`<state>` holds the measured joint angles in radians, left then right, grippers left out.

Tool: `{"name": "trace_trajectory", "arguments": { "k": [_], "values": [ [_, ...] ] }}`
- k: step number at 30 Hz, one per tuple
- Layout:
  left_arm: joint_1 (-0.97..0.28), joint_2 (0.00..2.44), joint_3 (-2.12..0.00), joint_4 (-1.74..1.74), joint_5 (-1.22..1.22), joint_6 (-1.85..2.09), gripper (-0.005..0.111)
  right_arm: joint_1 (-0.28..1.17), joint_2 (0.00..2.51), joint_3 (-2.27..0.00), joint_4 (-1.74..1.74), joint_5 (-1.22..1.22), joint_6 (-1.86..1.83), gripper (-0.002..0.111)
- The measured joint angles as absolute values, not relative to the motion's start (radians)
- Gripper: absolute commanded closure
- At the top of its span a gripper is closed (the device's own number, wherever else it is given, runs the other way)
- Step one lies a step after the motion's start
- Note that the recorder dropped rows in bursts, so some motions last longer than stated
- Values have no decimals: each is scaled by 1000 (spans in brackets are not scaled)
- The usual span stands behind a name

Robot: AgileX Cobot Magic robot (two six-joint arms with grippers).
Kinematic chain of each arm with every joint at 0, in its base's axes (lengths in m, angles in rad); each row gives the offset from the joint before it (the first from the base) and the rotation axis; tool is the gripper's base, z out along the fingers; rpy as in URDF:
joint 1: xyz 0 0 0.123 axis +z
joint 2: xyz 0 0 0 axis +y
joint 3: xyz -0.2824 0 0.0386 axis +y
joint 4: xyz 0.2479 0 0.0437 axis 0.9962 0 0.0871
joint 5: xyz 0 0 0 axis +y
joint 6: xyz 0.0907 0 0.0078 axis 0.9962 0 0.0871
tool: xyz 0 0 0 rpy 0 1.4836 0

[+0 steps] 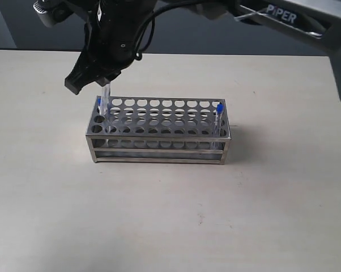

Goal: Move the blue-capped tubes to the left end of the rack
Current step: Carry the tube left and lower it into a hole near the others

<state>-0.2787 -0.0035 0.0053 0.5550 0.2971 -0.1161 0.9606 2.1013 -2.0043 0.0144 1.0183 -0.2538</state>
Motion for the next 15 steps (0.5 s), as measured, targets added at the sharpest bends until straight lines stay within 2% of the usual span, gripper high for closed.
{"name": "trace_trajectory", "arguments": {
  "k": [15],
  "values": [
    [-279,-3,5,555,297,-116,106,962,2176,-2015,21,1000,-258,109]
  ]
}}
